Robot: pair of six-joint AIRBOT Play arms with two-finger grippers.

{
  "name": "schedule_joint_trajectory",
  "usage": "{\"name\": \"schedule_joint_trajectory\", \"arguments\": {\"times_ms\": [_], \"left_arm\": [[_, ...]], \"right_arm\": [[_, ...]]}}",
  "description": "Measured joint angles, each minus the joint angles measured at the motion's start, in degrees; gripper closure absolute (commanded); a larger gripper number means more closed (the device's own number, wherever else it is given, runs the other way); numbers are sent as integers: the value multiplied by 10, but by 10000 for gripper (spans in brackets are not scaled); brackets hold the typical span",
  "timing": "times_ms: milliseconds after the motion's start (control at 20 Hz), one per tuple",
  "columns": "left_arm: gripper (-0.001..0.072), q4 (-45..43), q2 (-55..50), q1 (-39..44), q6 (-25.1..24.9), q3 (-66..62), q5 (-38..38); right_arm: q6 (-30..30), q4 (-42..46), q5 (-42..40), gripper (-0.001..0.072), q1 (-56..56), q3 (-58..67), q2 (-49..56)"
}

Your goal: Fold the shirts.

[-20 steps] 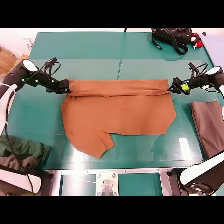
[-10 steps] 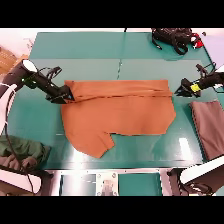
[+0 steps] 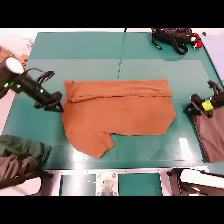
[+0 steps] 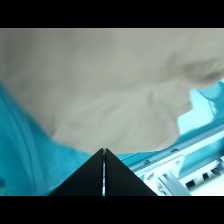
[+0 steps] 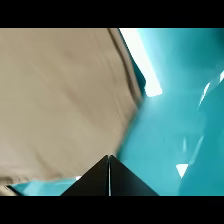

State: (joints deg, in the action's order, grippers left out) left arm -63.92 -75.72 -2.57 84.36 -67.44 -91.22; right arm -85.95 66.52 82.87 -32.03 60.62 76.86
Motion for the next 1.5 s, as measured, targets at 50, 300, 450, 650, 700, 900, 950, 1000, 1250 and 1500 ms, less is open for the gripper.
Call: {"name": "schedule_joint_trajectory", "arguments": {"times_ms": [50,300,450,650,700,900,950,1000,1250,1500], "left_arm": [[440,-6,48,0,7,46,15],[31,27,218,0,31,278,101],[31,78,250,0,30,389,151],[32,150,264,0,8,494,231],[90,174,266,0,-3,513,249],[113,270,269,0,-51,573,305],[219,287,269,0,-59,582,314],[357,299,269,0,-70,591,328],[686,346,269,1,-127,597,342],[687,320,270,1,-144,507,268]], "right_arm": [[-5,0,-20,622,-5,-52,-42],[-13,-50,-112,242,-13,-263,-176],[-5,-92,-169,242,-5,-340,-198],[-2,-138,-238,243,25,-393,-209],[-2,-149,-257,244,32,-399,-209],[-1,-187,-322,446,51,-412,-206],[-1,-191,-330,452,53,-413,-205],[-1,-197,-336,502,55,-414,-205],[6,-202,-346,694,58,-414,-204],[9,-164,-293,695,58,-376,-204]]}}
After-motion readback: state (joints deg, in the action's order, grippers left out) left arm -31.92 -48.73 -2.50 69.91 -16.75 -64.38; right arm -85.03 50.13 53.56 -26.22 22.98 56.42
